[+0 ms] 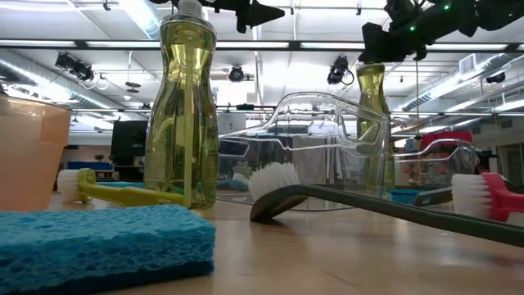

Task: Pick & Place Kitchen Sink Supplies
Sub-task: Put the yellow dish soap into the top transparent bin

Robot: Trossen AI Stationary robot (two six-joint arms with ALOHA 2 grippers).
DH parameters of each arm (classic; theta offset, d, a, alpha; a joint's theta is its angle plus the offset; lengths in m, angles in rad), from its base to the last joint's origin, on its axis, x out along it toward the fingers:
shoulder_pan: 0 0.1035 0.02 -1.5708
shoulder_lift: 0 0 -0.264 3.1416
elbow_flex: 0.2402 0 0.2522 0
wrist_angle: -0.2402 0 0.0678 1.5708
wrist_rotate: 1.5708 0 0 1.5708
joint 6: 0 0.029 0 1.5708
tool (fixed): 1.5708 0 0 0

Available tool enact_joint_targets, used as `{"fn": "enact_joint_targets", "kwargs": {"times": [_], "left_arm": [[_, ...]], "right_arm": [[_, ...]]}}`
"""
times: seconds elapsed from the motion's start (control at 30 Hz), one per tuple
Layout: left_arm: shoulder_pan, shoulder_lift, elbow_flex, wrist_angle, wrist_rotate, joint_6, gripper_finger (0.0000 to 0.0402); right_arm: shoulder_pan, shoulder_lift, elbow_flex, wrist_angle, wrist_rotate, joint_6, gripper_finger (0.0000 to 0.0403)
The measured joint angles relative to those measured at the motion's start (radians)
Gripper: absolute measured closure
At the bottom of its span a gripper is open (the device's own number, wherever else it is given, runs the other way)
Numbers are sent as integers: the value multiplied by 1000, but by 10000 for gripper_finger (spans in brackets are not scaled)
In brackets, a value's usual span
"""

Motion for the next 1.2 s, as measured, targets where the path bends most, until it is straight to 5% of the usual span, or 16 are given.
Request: {"fn": "enact_joint_targets", "kwargs": {"times": [0.67, 1.2], "left_arm": [[0, 0, 0, 0, 7, -23, 81], [0, 0, 0, 0, 8, -23, 81]], "right_arm": [[-75, 7, -209, 219, -6, 153, 298], [-116, 204, -214, 384, -38, 153, 298]]}}
